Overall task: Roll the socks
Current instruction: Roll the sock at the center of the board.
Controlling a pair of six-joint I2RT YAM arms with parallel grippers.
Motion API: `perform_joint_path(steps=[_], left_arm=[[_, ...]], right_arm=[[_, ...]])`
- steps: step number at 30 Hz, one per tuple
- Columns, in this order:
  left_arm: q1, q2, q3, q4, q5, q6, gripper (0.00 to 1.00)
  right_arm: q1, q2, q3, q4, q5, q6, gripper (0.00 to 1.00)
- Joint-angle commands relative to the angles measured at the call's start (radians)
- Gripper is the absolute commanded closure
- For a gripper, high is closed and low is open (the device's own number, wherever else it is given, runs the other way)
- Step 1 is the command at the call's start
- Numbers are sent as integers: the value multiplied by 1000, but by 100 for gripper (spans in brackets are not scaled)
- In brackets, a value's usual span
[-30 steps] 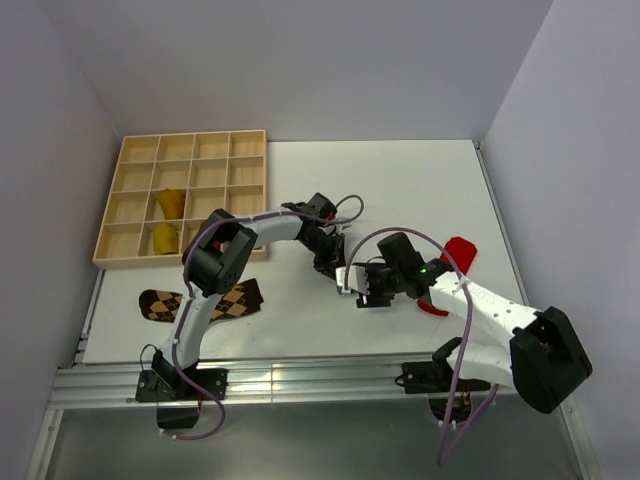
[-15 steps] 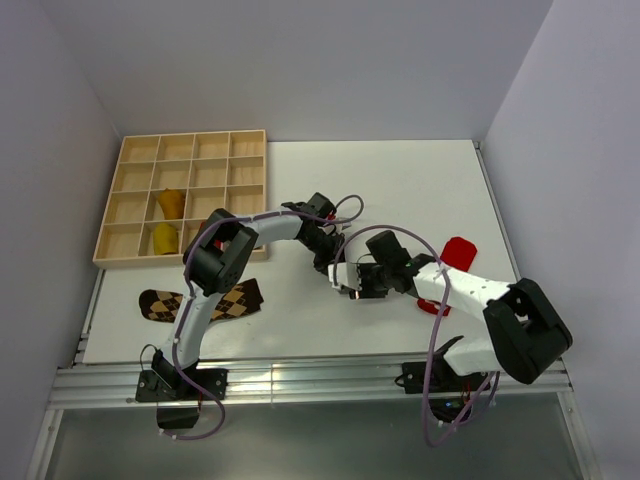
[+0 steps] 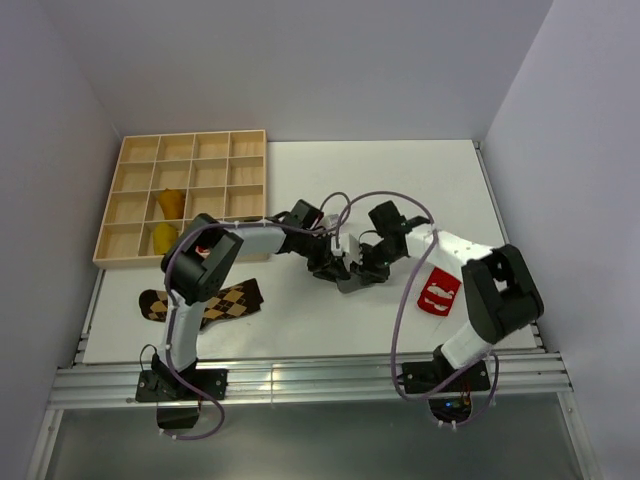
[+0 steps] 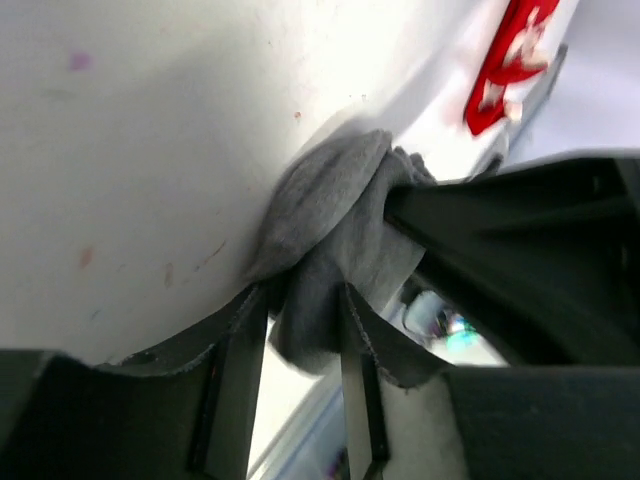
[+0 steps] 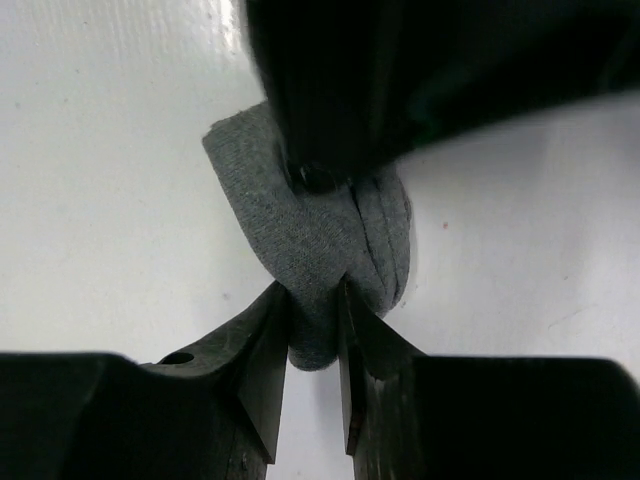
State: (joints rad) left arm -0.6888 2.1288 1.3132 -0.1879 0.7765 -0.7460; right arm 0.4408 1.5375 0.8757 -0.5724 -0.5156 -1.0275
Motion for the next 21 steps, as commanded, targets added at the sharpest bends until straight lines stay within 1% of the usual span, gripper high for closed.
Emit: perform_joint_path(steps=[1,3,4,7,8,9,12,14,16,18,19,21], left_arm=[[-6,-102,-97,204,-172,-47,60],[-5,-150,-156,295,-201,-56,59],[-5,-173,-167,307,-245,-64,58],[-6,-226,-225,384,-313,-78,58],[-5,-245,-268,412,-354,-82,58],[-5,-263,-290,460,-377,-78,58],[-11,-342,-367,518,-466,-29,57],[-24,-394,-416,577,-531,37,54],[-49,-420,-439,631,-554,118,52],[-75,-428,-445,643,-583,184,50],[-110,-428,-443,645,-594,247,48],[-144,-417,-421,637,-620,331,47]], right_arm=[[-85,93,107,-240,-106,-54,73],[-120,157,158,-302,-109,-62,73],[-128,176,179,-317,-100,-57,73],[-136,234,216,-354,-86,-40,73],[-137,249,230,-372,-81,-34,73],[-137,283,246,-389,-83,-28,73],[-140,363,319,-469,-100,-20,73],[-146,419,370,-512,-101,-5,73],[-149,452,417,-540,-109,6,73],[-152,489,440,-566,-118,18,73],[-154,499,460,-575,-119,21,73],[-157,523,473,-581,-115,41,72]])
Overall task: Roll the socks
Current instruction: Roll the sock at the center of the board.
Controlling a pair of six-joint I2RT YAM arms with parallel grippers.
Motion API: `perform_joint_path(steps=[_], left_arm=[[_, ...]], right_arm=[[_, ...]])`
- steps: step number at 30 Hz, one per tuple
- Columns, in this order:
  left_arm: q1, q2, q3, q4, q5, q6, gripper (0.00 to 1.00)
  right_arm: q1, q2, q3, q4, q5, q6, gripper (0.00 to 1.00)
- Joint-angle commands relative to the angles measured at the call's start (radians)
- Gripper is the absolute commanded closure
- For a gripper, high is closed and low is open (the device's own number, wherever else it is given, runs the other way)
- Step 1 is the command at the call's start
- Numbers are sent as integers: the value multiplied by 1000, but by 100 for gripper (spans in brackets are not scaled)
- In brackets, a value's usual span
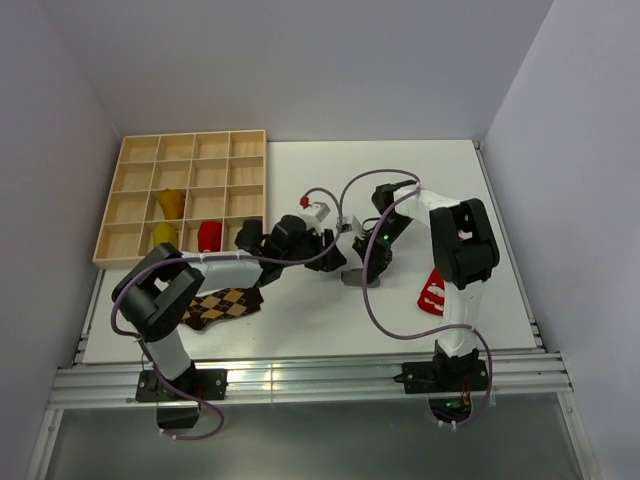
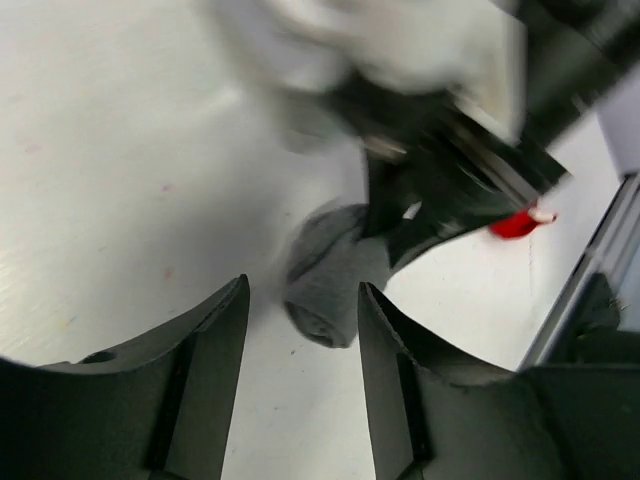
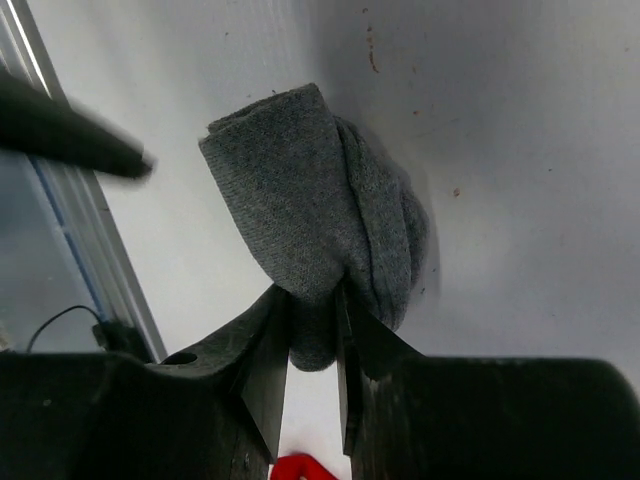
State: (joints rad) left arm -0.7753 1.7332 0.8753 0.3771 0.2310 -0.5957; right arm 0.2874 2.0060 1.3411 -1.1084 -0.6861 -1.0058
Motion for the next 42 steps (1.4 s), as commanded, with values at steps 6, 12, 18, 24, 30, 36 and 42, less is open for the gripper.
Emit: perform_joint_path(steps=[6,12,18,24,30,36,42], left_arm=[[-156,83,146,-42,-159,332,45],[-185,155,206,-99,-186,373,45],[-185,170,179,-89,-194,361,47],[-176,163,127,-58,-147,340,48],[-141,155,103,-50,-87,321,48],[-119,181,125,-72,-38,300,50],[-120,265,256,-208,-5,249,78]], right_arm=[[-14,92,46,-79,46,44,72],[-28,91,49,-65,56,78,72],[-36,80,36,-51,69,93,72],[-53,79,38,-38,89,131,72],[-56,73,35,-27,106,159,72],[-57,73,33,-21,108,171,72],[-57,42,7,31,135,219,71]])
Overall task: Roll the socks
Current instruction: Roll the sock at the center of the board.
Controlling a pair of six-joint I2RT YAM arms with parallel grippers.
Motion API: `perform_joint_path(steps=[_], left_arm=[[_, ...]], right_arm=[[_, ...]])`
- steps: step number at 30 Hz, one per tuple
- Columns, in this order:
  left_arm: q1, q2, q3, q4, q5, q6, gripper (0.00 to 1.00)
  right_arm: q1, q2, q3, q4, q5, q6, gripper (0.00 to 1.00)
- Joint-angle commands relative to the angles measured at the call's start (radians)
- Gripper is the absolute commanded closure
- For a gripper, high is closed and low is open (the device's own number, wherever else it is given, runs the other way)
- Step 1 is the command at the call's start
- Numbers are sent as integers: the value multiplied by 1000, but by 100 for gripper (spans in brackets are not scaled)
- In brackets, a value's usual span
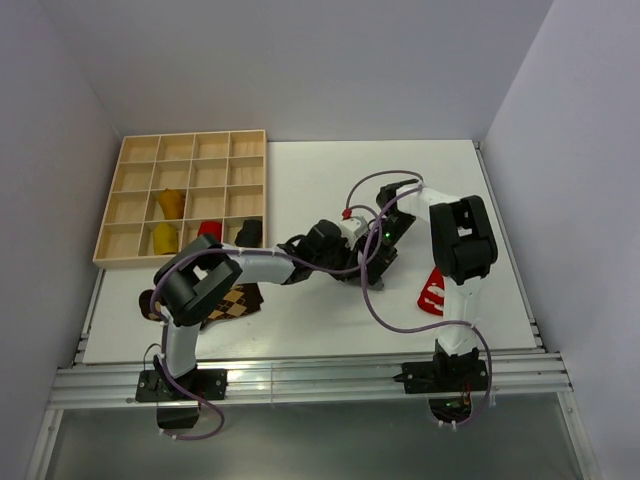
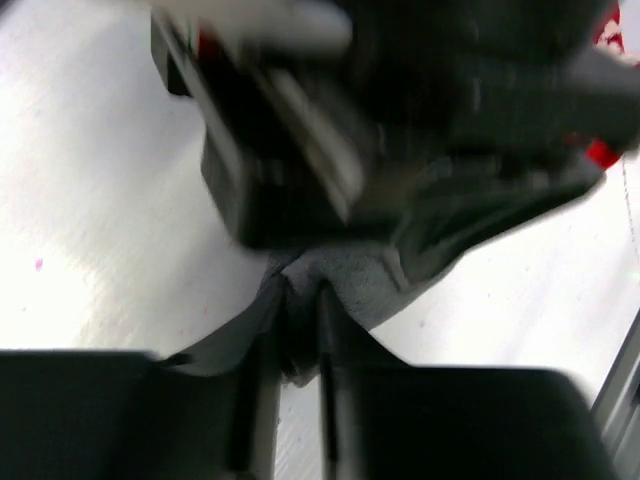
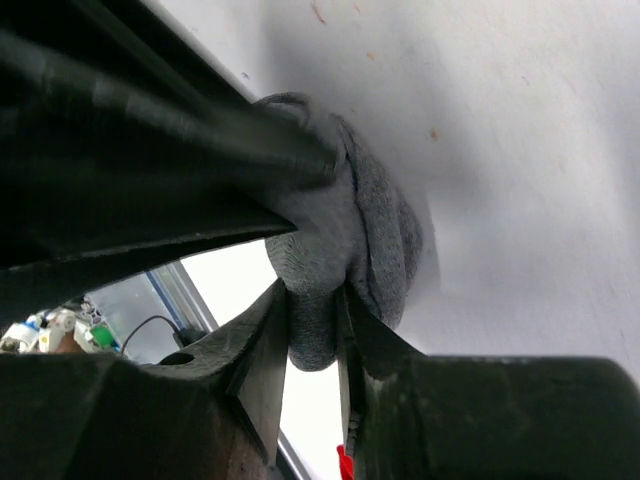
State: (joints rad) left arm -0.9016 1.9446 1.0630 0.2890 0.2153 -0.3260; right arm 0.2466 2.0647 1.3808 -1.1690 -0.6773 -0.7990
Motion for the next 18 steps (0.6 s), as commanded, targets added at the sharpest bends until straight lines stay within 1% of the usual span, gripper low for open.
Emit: perform_joint_path(steps=[1,3,4,5,7,8,12,16,18], left_arm=[[6,65,86,-172,3,-30,84],[6,88,120,-207,9,-45,97],[4,94,130,-227,-2,-53,100],[4,100,140,-270,-4,-56,100],[4,111,155,-286,-26,-61,100],[3,116,158,-334,-25,-56,99],[3,142,183,-399,-33,-47,100],[4,165,213,-445,-30,-41,100],[4,178,232,-467,-27,-36,100]], right_arm=[[-15,-38,-41,129,134,23,69],[-17,-66,-80,175,159,58,65],[-15,-90,-92,213,162,66,64],[-15,-104,-106,233,165,84,60],[-15,-143,-143,293,174,109,58],[-18,-159,-153,313,174,130,56],[-53,-253,-219,408,151,168,49],[-116,-347,-238,439,62,170,48],[-157,-392,-252,451,42,169,47]])
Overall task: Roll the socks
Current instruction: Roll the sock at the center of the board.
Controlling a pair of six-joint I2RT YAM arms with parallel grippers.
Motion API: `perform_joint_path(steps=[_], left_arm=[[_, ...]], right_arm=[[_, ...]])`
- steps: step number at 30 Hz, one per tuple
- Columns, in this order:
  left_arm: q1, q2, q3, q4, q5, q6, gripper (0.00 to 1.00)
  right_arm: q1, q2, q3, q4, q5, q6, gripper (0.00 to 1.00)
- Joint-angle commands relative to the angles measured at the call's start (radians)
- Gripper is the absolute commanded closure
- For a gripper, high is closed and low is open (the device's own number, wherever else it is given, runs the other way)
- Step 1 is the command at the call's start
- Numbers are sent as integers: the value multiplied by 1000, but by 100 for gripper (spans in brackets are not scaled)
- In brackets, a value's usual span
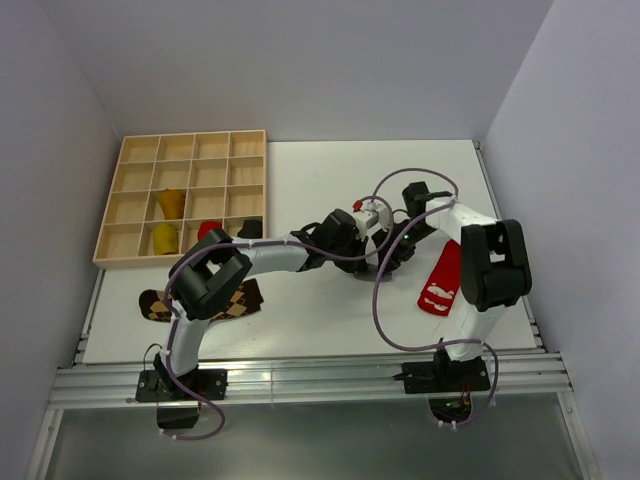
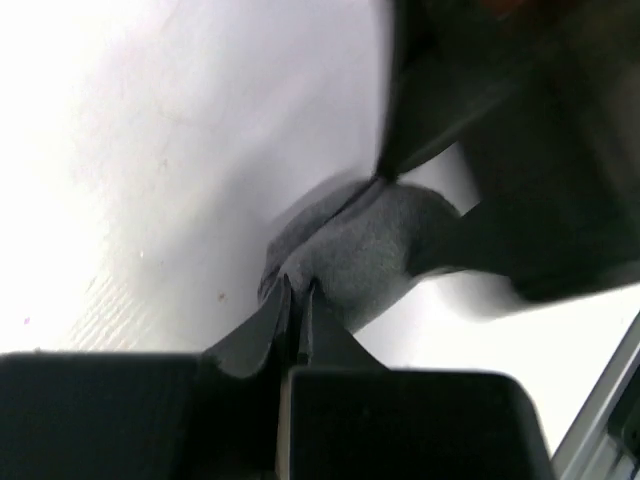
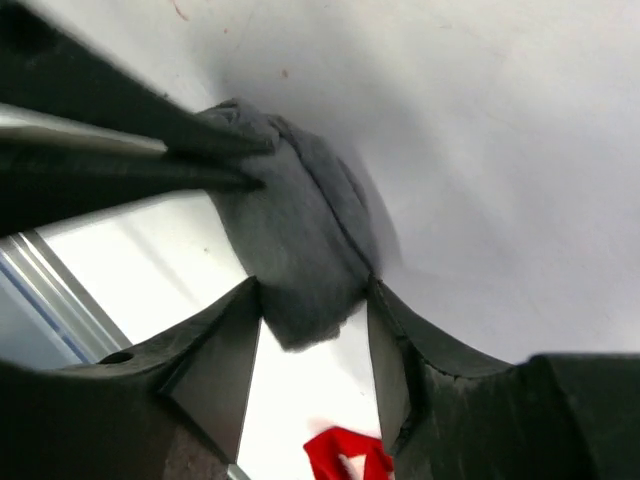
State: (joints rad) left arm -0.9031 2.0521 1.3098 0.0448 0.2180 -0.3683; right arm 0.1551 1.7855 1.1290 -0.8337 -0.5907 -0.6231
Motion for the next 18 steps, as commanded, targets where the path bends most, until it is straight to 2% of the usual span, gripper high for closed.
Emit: perform_joint_path(steps=[1,8,11,14,18], left_arm=[[6,77,-9,-230,-28,8,100],[10,123,48,-284,-16,15,100],[12,134,66,-299,6,17,100],[16,155,94,-327,32,20,100],[23,177,121,-359,70,28,100]], right_arm=[[-78,-130,-8,119,-67,-16,47],[-195,-210,-32,74,-152,-85,44],[-242,-239,-46,30,-198,-167,44],[-269,-319,-103,16,-193,-272,44],[-267,-498,-231,123,-140,-354,43]])
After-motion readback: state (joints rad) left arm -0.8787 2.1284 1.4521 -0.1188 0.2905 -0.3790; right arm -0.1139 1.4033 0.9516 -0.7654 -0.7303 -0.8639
